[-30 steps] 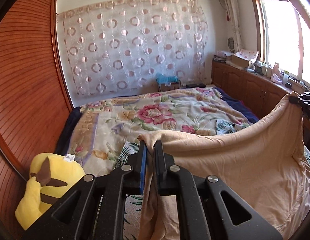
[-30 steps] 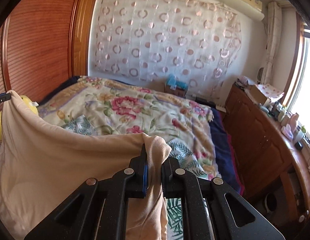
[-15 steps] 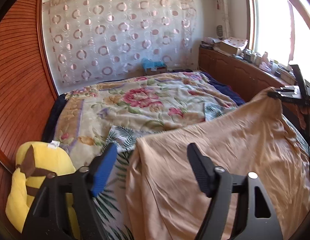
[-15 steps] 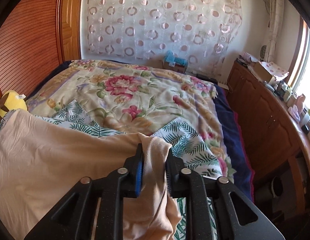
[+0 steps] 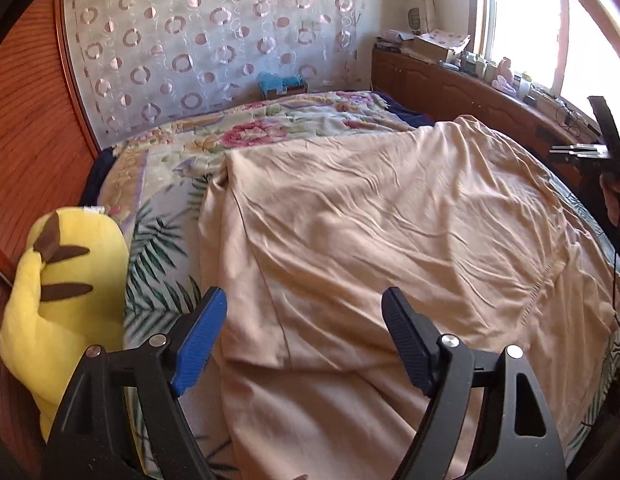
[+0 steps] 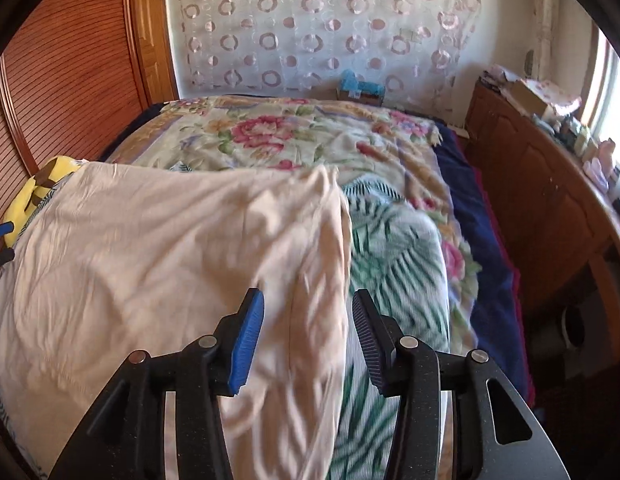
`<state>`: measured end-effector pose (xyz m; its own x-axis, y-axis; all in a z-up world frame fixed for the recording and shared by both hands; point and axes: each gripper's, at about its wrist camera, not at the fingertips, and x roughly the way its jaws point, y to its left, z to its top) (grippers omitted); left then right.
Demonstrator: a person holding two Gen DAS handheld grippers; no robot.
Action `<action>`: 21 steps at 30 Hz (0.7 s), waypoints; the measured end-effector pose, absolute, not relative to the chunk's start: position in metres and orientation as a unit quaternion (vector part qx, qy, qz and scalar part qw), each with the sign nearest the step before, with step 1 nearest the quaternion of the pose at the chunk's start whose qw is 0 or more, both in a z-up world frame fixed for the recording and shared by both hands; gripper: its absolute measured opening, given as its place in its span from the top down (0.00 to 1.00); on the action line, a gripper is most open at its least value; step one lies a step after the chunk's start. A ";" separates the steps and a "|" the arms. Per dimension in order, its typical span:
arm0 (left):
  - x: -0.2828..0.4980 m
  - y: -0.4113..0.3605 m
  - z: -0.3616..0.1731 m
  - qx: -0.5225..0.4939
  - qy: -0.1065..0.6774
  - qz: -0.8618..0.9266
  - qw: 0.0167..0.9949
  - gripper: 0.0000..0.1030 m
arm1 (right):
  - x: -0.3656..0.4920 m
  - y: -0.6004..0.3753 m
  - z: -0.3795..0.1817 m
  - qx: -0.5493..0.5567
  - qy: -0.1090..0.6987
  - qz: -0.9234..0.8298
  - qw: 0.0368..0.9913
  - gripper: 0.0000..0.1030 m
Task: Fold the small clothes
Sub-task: 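Lay the T-shirt flat on the bed and open both grippers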
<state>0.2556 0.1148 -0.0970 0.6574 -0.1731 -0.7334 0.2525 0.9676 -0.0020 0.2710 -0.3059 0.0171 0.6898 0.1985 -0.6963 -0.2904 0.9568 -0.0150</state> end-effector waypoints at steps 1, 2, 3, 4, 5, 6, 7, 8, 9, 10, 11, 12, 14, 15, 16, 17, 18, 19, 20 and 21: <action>0.254 0.115 -0.098 0.046 0.401 -0.117 0.908 0.22 | 0.264 -0.313 0.017 -0.048 0.375 0.138 0.915 0.54; 0.251 0.115 -0.099 0.045 0.403 -0.116 0.907 0.22 | 0.259 -0.317 0.017 -0.040 0.379 0.142 0.914 0.54; 0.247 0.114 -0.101 0.046 0.405 -0.114 0.906 0.22 | 0.254 -0.321 0.018 -0.034 0.383 0.142 0.912 0.54; 0.244 0.113 -0.103 0.048 0.408 -0.113 0.905 0.22 | 0.250 -0.324 0.019 -0.027 0.387 0.142 0.911 0.54; 0.242 0.113 -0.107 0.050 0.410 -0.112 0.904 0.22 | 0.245 -0.327 0.019 -0.020 0.386 0.144 0.911 0.54; 0.240 0.113 -0.110 0.052 0.413 -0.112 0.902 0.22 | 0.242 -0.328 0.021 -0.016 0.386 0.147 0.911 0.54; 0.239 0.113 -0.114 0.054 0.417 -0.111 0.900 0.22 | 0.242 -0.329 0.022 -0.015 0.389 0.149 0.909 0.54; 0.239 0.113 -0.118 0.058 0.422 -0.108 0.898 0.22 | 0.243 -0.329 0.021 -0.016 0.392 0.150 0.908 0.54; 0.240 0.115 -0.121 0.057 0.426 -0.105 0.897 0.22 | 0.242 -0.329 0.021 -0.015 0.392 0.149 0.908 0.54; 0.240 0.116 -0.123 0.053 0.429 -0.102 0.896 0.22 | 0.244 -0.328 0.019 -0.012 0.393 0.149 0.907 0.54; 0.241 0.119 -0.124 0.048 0.433 -0.100 0.895 0.22 | 0.247 -0.329 0.018 -0.007 0.395 0.148 0.907 0.54; 0.242 0.121 -0.126 0.042 0.436 -0.097 0.893 0.22 | 0.252 -0.330 0.016 -0.001 0.397 0.149 0.905 0.54; 0.243 0.123 -0.130 0.035 0.443 -0.096 0.891 0.22 | 0.260 -0.330 0.010 0.006 0.403 0.147 0.903 0.54; 0.242 0.123 -0.130 0.034 0.441 -0.096 0.892 0.22 | 0.263 -0.328 0.007 0.008 0.406 0.144 0.903 0.54; 0.242 0.122 -0.130 0.035 0.440 -0.096 0.892 0.22 | 0.266 -0.327 0.004 0.010 0.408 0.142 0.902 0.54; 0.242 0.122 -0.130 0.037 0.439 -0.095 0.893 0.22 | 0.269 -0.327 0.003 0.012 0.409 0.142 0.901 0.54; 0.242 0.121 -0.130 0.037 0.438 -0.094 0.893 0.21 | 0.272 -0.323 0.000 0.012 0.409 0.140 0.902 0.54; 0.242 0.121 -0.131 0.037 0.435 -0.093 0.895 0.19 | 0.274 -0.323 0.000 0.009 0.408 0.135 0.903 0.58; 0.242 0.120 -0.132 0.038 0.434 -0.091 0.895 0.19 | 0.275 -0.320 -0.002 0.008 0.406 0.131 0.904 0.64; 0.243 0.118 -0.132 0.039 0.435 -0.089 0.895 0.18 | 0.274 -0.318 -0.002 0.007 0.402 0.129 0.906 0.67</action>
<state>0.2426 0.1182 -0.1317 0.6063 -0.1251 -0.7854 0.1927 0.9812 -0.0075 0.2743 -0.3176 -0.0020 0.6430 0.2399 -0.7273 -0.2289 0.9665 0.1164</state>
